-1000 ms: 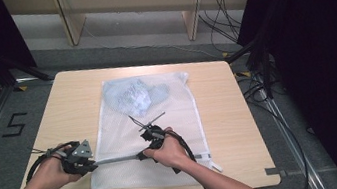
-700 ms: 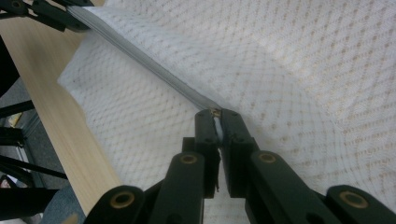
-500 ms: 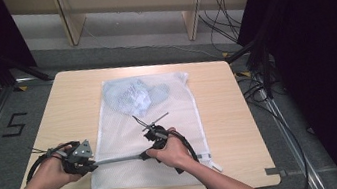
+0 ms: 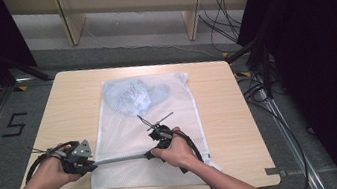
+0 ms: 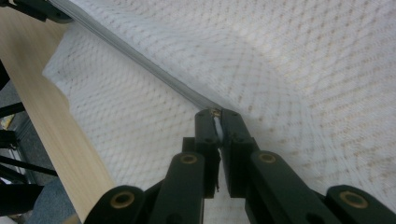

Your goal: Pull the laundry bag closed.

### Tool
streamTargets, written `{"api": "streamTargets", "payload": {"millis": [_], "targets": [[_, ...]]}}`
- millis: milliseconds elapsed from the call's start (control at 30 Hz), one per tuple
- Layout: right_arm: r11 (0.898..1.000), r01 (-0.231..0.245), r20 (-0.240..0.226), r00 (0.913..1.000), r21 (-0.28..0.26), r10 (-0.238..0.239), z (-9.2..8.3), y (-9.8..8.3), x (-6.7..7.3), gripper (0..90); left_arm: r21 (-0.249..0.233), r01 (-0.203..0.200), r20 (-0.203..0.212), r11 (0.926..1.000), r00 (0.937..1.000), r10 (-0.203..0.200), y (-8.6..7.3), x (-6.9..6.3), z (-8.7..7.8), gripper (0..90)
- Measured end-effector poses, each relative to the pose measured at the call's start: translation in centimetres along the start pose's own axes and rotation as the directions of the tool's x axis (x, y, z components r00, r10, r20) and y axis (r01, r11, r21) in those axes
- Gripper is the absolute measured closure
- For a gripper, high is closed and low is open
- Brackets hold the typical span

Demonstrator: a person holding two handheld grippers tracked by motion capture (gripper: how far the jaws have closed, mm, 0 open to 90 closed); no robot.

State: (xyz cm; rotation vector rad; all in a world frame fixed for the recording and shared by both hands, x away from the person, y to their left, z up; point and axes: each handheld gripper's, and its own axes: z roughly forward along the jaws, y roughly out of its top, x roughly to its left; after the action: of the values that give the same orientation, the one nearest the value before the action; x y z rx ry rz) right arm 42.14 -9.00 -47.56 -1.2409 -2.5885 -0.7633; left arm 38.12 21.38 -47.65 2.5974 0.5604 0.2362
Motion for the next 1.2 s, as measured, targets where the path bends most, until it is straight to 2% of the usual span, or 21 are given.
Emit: {"api": "streamTargets", "payload": {"millis": [133, 167, 233, 267, 400, 433, 467, 500, 567, 733, 767, 800, 867, 900, 933, 1100, 1133, 1200], "targets": [[1.0, -0.016, -0.003, 0.9999, 0.003, 0.016, -0.3, -0.2, -0.4, 87.1, 0.002, -0.007, 0.004, 1.0, 1.0, 0.007, 0.2, 0.0, 0.1, 81.9], [1.0, -0.005, 0.008, 1.0, -0.005, 0.005, -0.3, -0.4, -0.5, 87.1, 0.001, -0.014, 0.002, 0.9999, 0.9999, 0.014, 0.2, 0.0, 0.1, 81.9], [1.0, -0.014, -0.005, 0.9999, 0.003, 0.015, -0.4, -0.4, -0.7, 87.1, 0.0, 0.0, 0.005, 1.0, 1.0, 0.0, 0.1, -0.1, 0.1, 81.9], [1.0, -0.013, 0.029, 0.9995, -0.01, 0.013, -0.4, -0.5, -0.8, 87.1, -0.001, 0.001, 0.005, 1.0, 1.0, -0.001, 0.1, -0.1, 0.1, 81.9], [0.999, -0.032, -0.001, 0.9995, -0.017, 0.032, -0.6, -0.7, -0.9, 87.1, -0.002, -0.01, 0.003, 1.0, 1.0, 0.01, 0.2, -0.1, 0.1, 81.8], [0.999, -0.032, 0.006, 0.9995, -0.018, 0.032, -0.6, -0.7, -1.0, 87.1, -0.001, 0.0, 0.006, 1.0, 1.0, 0.0, 0.1, -0.1, 0.1, 81.8], [0.999, -0.042, -0.008, 0.9991, -0.015, 0.042, -0.6, -0.8, -0.9, 87.1, 0.0, 0.0, 0.005, 1.0, 1.0, 0.0, 0.1, -0.1, 0.1, 81.9], [0.999, 0.021, -0.001, 0.9998, -0.05, -0.021, -0.5, -0.8, -1.5, 87.1, -0.001, 0.0, 0.005, 1.0, 1.0, 0.0, 0.1, -0.1, 0.1, 81.8], [0.999, -0.045, 0.007, 0.9989, -0.019, 0.045, -0.8, -0.9, -1.2, 87.1, -0.001, -0.001, 0.004, 1.0, 1.0, 0.001, 0.1, -0.1, 0.1, 81.9], [0.999, -0.049, 0.012, 0.9987, -0.014, 0.049, -1.0, -1.2, -1.7, 87.1, 0.002, -0.001, 0.004, 1.0, 1.0, 0.001, 0.1, -0.1, 0.1, 81.9], [0.999, -0.011, 0.008, 0.9999, -0.045, 0.012, -0.8, -1.3, -2.0, 87.1, 0.003, -0.001, 0.004, 1.0, 1.0, 0.001, 0.1, -0.1, 0.1, 81.9], [0.999, -0.005, 0.011, 0.9999, -0.043, 0.005, -0.9, -1.3, -2.2, 87.1, 0.002, 0.0, 0.004, 1.0, 1.0, 0.0, 0.1, -0.1, 0.1, 81.9], [0.998, -0.064, 0.015, 0.9978, -0.015, 0.064, -1.1, -1.4, -2.0, 87.1, 0.001, 0.0, 0.003, 1.0, 1.0, 0.0, 0.1, -0.1, 0.1, 81.9], [0.998, -0.051, 0.011, 0.9986, -0.02, 0.051, -1.1, -1.4, -2.2, 87.1, 0.003, 0.001, 0.003, 1.0, 1.0, -0.001, 0.1, -0.1, 0.1, 81.9], [0.998, -0.053, 0.025, 0.9983, -0.015, 0.053, -1.2, -1.5, -2.2, 87.1, 0.003, -0.009, 0.001, 1.0, 1.0, 0.009, 0.1, 0.0, 0.1, 81.9], [0.998, -0.065, 0.021, 0.9977, -0.017, 0.065, -1.3, -1.6, -2.3, 87.1, 0.003, -0.006, 0.002, 1.0, 1.0, 0.006, 0.1, -0.1, 0.1, 81.9], [0.999, -0.045, 0.024, 0.9987, -0.022, 0.045, -1.2, -1.6, -2.5, 87.1, 0.003, -0.007, 0.001, 1.0, 1.0, 0.007, 0.1, 0.0, 0.1, 81.9], [0.998, -0.066, 0.02, 0.9976, -0.011, 0.066, -1.4, -1.7, -2.4, 87.1, 0.004, -0.002, 0.003, 1.0, 1.0, 0.002, 0.1, 0.0, 0.1, 81.9]]}}
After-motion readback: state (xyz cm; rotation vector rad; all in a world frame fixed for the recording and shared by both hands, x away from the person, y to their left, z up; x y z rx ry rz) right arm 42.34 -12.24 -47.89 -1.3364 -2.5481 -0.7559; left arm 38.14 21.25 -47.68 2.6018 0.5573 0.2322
